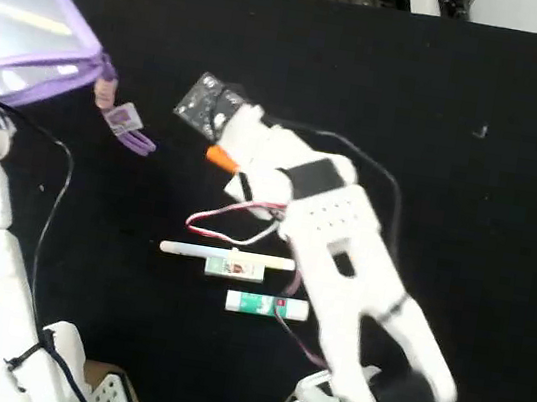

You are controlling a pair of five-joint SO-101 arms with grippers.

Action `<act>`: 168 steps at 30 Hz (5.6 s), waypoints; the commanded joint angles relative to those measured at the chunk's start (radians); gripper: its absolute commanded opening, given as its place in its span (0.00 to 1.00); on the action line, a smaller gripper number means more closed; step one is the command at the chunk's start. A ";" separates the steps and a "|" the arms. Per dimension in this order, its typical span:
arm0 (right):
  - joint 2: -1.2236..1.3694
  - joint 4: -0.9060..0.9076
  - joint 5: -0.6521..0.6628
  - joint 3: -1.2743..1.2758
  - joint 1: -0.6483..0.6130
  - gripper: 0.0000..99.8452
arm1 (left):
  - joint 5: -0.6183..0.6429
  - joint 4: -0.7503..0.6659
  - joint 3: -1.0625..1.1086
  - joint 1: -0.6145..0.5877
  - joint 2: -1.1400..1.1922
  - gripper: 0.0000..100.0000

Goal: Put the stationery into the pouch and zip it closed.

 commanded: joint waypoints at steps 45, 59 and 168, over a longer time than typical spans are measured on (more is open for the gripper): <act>-0.977 -1.034 -0.454 0.622 -0.209 0.01 | 0.055 0.779 -0.501 0.510 0.192 0.03; -0.972 -1.289 -0.454 0.765 -0.296 0.01 | 0.097 0.753 -0.456 0.519 0.203 0.03; 0.421 -0.292 -0.061 0.105 -0.307 0.13 | 0.092 0.396 -0.321 -0.102 0.204 0.03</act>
